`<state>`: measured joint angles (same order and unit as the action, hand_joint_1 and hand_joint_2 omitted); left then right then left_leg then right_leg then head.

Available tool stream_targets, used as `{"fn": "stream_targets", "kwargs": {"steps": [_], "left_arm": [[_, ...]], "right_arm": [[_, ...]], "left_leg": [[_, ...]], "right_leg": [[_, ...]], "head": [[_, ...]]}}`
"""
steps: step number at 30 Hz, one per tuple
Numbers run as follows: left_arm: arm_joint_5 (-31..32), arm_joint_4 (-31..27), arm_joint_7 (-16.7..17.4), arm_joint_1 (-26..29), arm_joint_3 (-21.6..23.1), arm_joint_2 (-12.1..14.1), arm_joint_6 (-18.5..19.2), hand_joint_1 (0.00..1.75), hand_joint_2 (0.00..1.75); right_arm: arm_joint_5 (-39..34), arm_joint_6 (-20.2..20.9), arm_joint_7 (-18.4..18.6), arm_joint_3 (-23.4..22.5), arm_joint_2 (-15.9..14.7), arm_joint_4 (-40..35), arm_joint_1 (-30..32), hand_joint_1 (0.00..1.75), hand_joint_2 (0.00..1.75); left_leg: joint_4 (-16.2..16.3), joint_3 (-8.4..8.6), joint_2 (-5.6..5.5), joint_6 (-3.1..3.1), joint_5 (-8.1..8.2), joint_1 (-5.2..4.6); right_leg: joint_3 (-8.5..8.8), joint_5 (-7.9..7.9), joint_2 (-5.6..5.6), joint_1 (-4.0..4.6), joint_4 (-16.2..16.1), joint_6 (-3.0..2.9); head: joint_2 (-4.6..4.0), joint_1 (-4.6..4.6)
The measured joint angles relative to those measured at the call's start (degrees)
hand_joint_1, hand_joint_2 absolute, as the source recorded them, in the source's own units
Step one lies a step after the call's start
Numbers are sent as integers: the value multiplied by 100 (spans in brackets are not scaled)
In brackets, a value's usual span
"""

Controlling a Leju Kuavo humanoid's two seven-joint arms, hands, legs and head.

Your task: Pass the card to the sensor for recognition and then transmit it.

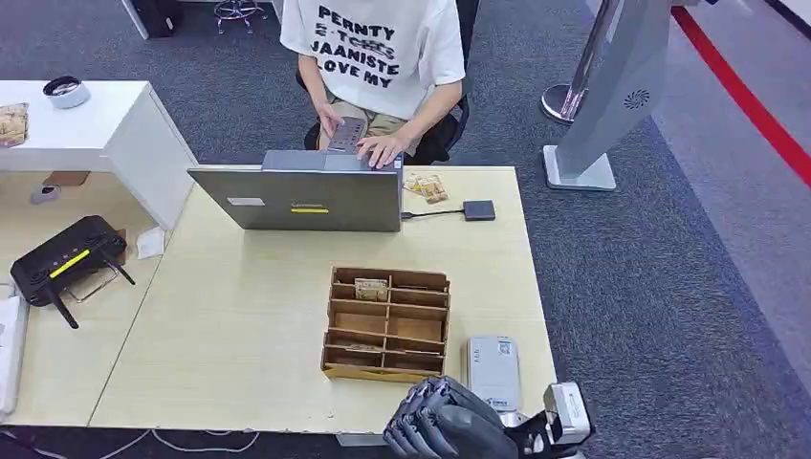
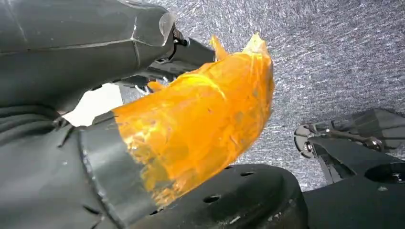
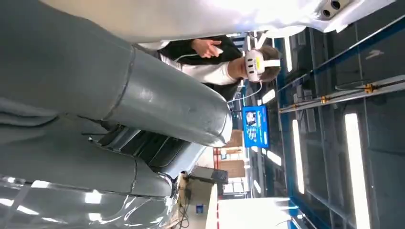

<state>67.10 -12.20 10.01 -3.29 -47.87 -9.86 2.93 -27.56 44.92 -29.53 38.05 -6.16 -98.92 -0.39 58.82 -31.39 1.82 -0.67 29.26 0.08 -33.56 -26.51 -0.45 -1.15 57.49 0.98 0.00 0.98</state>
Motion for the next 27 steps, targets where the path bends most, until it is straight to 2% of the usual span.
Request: {"fn": "stream_targets", "kwargs": {"steps": [11, 12, 13, 14, 15, 16, 17, 27], "left_arm": [[-13, 0, 46, -3, -79, -22, -35, 175, 0], [-11, 0, 50, -3, -79, -24, -35, 152, 0], [-11, 0, 50, -3, -79, -24, -35, 152, 0], [-11, 0, 50, -3, -79, -26, -35, 0, 0], [-17, 0, 50, -4, -83, -28, -35, 0, 0], [-22, 0, 50, -4, -83, -28, -35, 0, 0], [-24, 0, 50, -4, -85, -28, -35, 0, 0], [-2, 0, 85, -5, -118, -28, -44, 0, 0]], "right_arm": [[-33, 30, -11, 15, 2, 125, -55, 175, 0], [-33, 30, -11, 15, 2, 131, -55, 175, 0], [-31, 30, -9, 15, 4, 131, -56, 175, 0], [-22, 33, -9, 15, 9, 133, -60, 152, 0], [-17, 33, -7, 15, 20, 140, -63, 79, 0], [-13, 33, -4, 17, 26, 148, -65, 56, 0], [-2, 33, -2, 20, 33, 153, -67, 0, 0], [2, 37, -24, 55, 35, 186, -62, 0, 0]], "left_leg": [[0, 0, 0, 0, 0, 0], [0, 0, 0, 0, 0, 0], [0, 0, 0, 0, 0, 0], [0, 0, 0, 0, 0, 0], [0, 0, 0, 0, 0, 0], [0, 0, 0, 0, 0, 0], [0, 0, -1, 0, 0, 0], [0, 1, 0, 0, 0, 0]], "right_leg": [[0, 0, -1, 0, 0, 0], [1, 0, -1, 0, 0, 0], [0, 0, -1, 0, 0, 0], [0, 0, -1, 0, 0, 0], [0, 0, -1, 0, 0, 0], [1, 0, -1, 0, 0, 0], [1, 0, -1, 0, 0, 0], [0, 0, -1, 0, 0, 0]], "head": [[0, 0], [0, 0], [0, 0], [0, 0], [0, 0], [0, 0], [0, 0], [0, 0]]}}
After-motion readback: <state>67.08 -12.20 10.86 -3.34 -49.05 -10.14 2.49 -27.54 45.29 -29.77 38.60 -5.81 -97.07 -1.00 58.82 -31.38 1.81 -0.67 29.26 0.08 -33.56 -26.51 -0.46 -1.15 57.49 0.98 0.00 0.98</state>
